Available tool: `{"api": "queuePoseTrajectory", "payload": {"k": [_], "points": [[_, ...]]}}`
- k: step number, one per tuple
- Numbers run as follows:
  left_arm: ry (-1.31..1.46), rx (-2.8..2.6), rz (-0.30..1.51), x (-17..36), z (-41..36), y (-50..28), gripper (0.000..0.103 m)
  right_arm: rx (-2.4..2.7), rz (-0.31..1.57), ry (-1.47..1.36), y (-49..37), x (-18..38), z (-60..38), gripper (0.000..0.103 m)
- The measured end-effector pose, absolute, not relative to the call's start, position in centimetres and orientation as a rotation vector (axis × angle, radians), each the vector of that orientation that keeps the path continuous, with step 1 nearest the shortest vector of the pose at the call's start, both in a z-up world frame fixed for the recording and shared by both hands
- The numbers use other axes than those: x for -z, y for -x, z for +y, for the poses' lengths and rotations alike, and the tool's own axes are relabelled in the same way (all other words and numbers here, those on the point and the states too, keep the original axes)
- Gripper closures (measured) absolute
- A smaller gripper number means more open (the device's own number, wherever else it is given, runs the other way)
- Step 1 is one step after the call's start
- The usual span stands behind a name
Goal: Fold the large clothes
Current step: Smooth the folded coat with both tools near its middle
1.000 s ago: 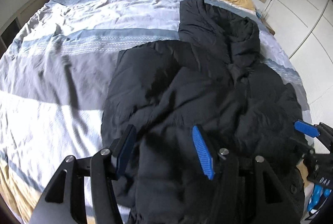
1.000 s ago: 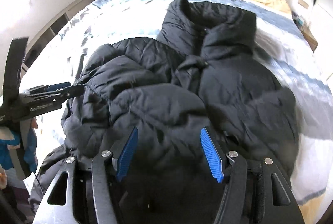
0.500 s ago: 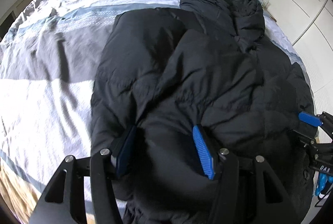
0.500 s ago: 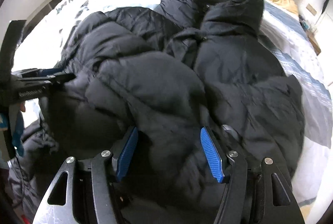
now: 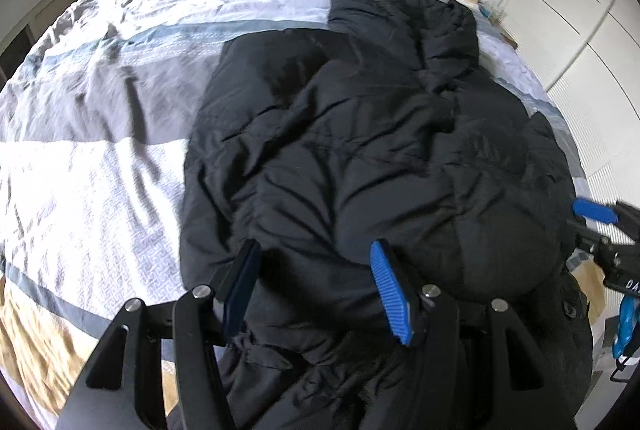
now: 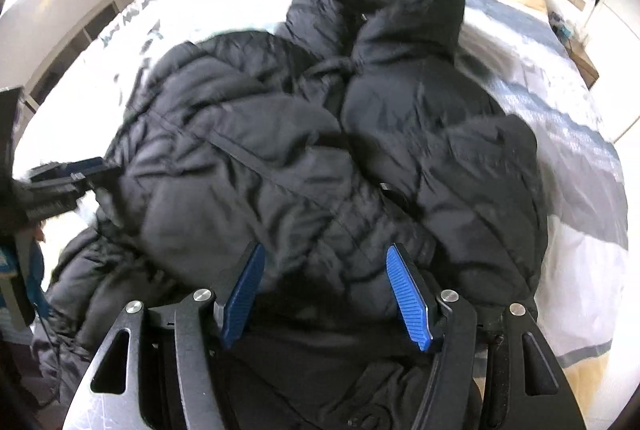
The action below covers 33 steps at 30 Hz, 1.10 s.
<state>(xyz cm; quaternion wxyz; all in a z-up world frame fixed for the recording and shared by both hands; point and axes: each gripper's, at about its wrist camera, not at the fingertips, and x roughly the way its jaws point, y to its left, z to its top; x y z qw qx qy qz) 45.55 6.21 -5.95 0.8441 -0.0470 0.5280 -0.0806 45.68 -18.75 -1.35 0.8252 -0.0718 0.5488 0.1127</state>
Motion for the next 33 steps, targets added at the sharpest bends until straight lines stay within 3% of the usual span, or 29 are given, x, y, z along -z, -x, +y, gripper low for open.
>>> {"api": "queuePoseTrajectory", "payload": {"k": [15, 20, 33], "points": [[0.078, 0.168, 1.152, 8.7, 4.7, -45.8, 0.046, -0.212, 1.236, 0.178, -46.2, 5.7, -19.3, 0.038], [0.059, 0.151, 1.142, 9.2, 4.5, -45.4, 0.041, -0.219, 1.236, 0.165, -46.3, 6.3, -19.8, 0.036], [0.022, 0.100, 1.142, 8.2, 4.2, -44.1, 0.040, -0.252, 1.233, 0.126, -46.0, 6.0, -20.8, 0.036]]}}
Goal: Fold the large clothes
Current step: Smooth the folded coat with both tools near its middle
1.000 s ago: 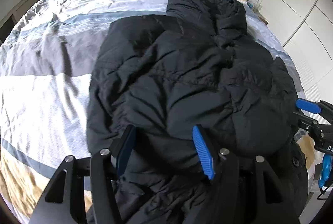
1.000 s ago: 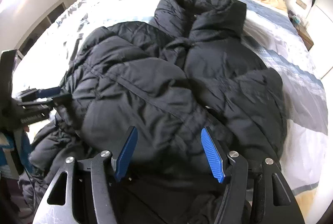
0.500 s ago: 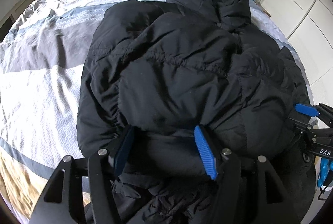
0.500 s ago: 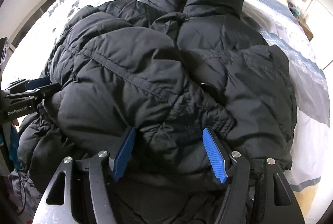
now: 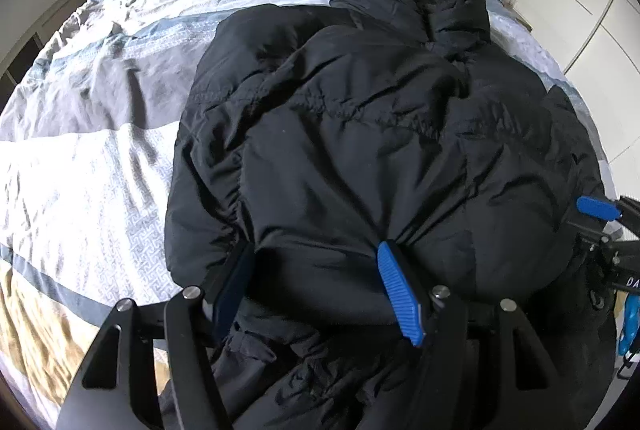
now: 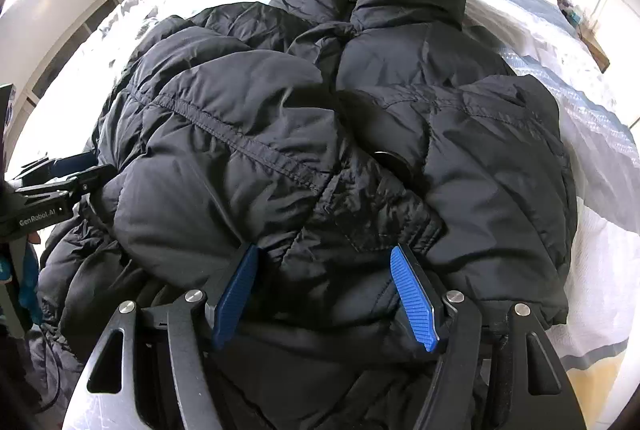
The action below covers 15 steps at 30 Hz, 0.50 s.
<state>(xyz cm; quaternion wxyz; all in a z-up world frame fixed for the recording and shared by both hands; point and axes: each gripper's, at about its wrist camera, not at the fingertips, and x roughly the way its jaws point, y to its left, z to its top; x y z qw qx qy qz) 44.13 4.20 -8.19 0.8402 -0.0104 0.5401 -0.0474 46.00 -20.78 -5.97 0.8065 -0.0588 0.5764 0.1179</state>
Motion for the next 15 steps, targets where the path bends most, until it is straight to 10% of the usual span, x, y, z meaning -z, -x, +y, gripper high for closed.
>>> {"api": "queuePoseTrajectory", "payload": {"k": [15], "points": [[-0.020, 0.062, 1.181, 8.27, 3.61, -44.85, 0.040, -0.267, 1.233, 0.068, -45.86, 5.96, -21.50, 0.035]]}}
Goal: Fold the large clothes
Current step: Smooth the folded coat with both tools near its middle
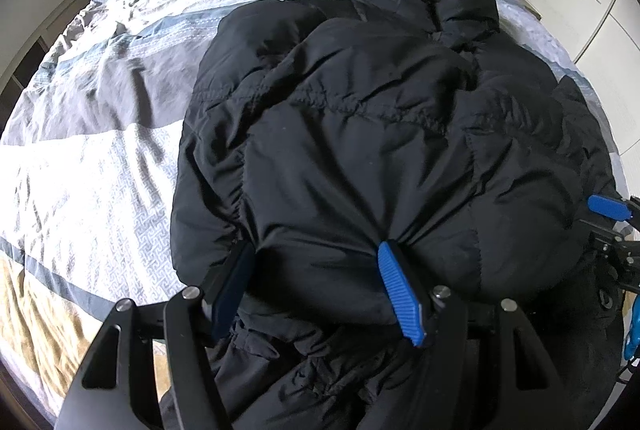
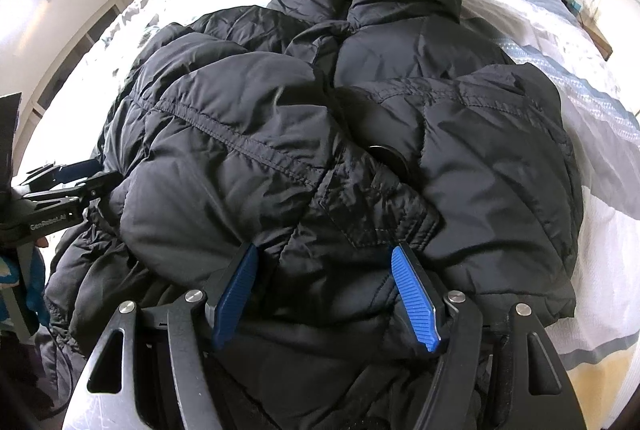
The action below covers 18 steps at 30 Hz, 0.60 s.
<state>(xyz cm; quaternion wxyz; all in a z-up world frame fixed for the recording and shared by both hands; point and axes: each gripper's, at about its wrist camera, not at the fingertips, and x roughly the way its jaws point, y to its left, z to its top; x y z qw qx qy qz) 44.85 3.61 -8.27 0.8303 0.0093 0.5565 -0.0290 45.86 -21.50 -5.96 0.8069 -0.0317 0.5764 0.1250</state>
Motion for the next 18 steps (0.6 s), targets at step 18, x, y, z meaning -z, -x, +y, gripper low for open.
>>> {"api": "queuePoseTrajectory", "payload": {"k": [18], "points": [[-0.044, -0.130, 1.245, 4.7, 1.0, -42.1, 0.040, -0.225, 1.211, 0.026, -44.1, 3.0, -28.3, 0.035]]}}
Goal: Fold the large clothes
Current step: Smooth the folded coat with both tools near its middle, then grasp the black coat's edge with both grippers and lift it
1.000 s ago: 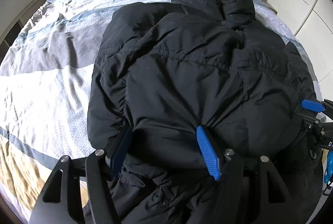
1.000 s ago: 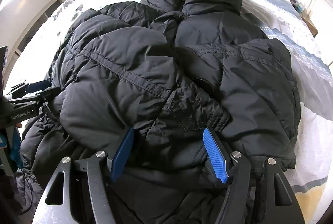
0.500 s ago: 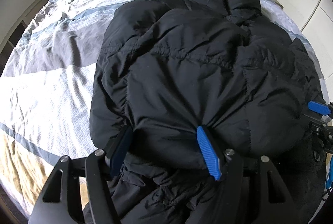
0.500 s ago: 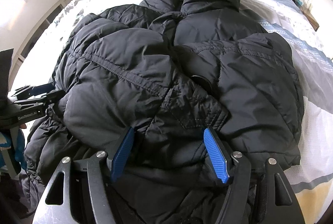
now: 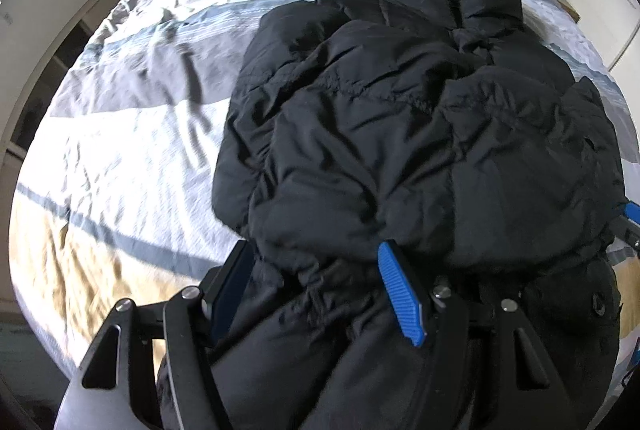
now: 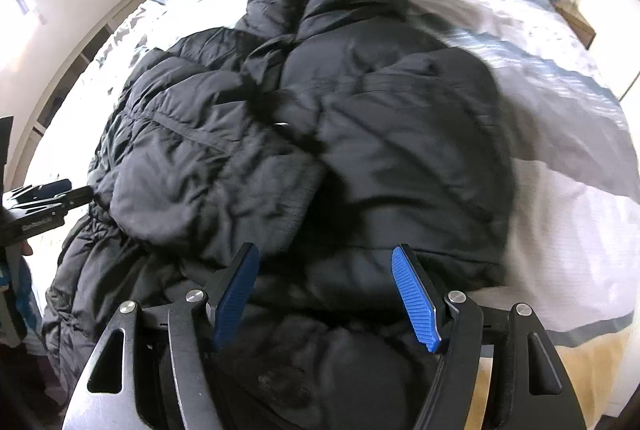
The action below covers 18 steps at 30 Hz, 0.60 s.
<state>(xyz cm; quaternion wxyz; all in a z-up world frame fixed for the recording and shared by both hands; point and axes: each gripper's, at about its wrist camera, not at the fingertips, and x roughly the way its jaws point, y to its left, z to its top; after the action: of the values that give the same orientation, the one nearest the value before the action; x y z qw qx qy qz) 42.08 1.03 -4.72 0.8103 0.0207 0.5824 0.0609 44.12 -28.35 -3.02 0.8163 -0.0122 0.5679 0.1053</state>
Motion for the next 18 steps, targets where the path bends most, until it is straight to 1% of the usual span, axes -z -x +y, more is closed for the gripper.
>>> {"api": "queuePoseTrajectory", "payload": {"k": [11, 18], "points": [[-0.043, -0.185, 1.263, 1.4, -1.8, -39.0, 0.040, -0.219, 1.152, 0.007, -42.4, 0.0, -32.5, 0.035], [-0.029, -0.209, 1.277, 0.9, -1.2, -38.7, 0.040, -0.195, 1.141, 0.019, -42.2, -0.5, -33.6, 0.035]]}}
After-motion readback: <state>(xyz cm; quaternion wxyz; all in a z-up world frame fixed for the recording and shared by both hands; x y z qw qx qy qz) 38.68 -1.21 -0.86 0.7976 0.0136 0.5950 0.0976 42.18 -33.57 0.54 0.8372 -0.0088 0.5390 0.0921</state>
